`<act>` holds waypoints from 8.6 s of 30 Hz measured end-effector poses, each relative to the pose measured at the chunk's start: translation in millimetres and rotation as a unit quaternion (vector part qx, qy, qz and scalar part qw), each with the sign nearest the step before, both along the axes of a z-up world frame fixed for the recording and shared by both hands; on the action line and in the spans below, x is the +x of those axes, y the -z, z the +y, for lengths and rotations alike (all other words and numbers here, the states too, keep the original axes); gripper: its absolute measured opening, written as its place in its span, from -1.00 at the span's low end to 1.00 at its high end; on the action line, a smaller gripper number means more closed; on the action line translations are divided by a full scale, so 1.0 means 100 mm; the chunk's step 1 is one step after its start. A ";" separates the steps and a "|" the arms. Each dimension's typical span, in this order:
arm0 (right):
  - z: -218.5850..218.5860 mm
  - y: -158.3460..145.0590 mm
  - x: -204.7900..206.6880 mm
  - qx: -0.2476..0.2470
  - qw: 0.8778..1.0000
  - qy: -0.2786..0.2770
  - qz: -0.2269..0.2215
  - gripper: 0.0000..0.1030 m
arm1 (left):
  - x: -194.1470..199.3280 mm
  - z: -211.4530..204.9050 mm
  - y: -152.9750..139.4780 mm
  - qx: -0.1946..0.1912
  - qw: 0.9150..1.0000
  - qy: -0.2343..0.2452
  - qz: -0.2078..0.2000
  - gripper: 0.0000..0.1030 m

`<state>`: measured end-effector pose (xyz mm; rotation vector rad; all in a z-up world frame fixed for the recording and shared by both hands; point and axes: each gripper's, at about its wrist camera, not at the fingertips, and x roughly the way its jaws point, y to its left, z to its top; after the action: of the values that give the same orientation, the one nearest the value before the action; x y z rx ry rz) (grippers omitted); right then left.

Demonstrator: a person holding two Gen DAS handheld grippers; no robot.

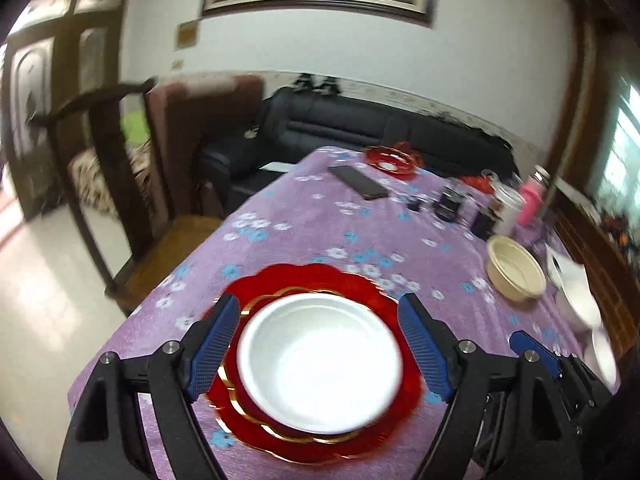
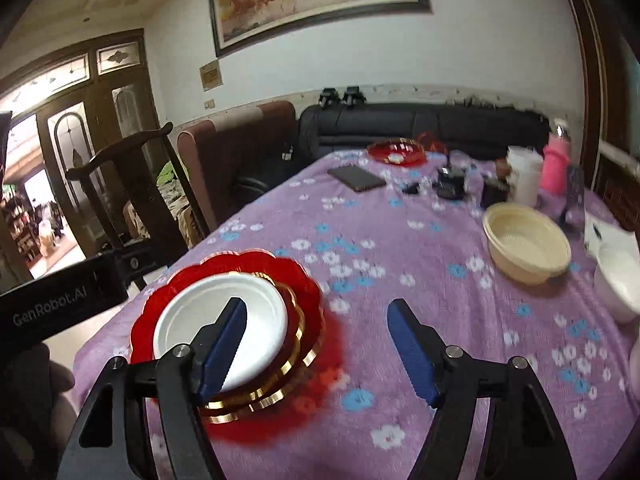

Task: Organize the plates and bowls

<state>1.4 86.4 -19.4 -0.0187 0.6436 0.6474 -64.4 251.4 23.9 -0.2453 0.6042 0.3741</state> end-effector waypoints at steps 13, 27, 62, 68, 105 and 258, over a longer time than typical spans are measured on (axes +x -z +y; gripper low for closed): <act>-2.36 0.22 0.17 0.030 0.971 0.226 0.070 0.49 | 0.32 -0.92 0.05 0.012 0.991 0.129 0.036 0.57; -3.95 0.45 0.80 0.045 0.908 0.391 0.144 0.43 | 0.46 -1.44 0.25 0.006 0.980 0.185 0.079 0.57; -2.78 0.74 0.84 0.133 0.958 0.195 0.162 0.09 | 0.64 -1.54 0.49 -0.014 0.973 0.195 0.123 0.57; -2.79 0.77 0.86 0.135 0.957 0.197 0.167 0.11 | 0.61 -1.55 0.51 -0.026 0.972 0.195 0.127 0.57; -3.75 0.48 2.09 0.144 0.932 0.299 0.146 0.13 | 2.55 -3.04 -0.13 -0.004 0.932 0.321 0.171 0.56; -0.18 -0.19 0.47 0.124 0.987 0.069 0.074 0.45 | 0.02 0.14 -0.17 -0.056 0.998 0.020 -0.013 0.60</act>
<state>48.7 68.1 -0.3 0.3059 0.6975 0.5942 -62.6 265.8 41.0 -0.3441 0.6034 0.2979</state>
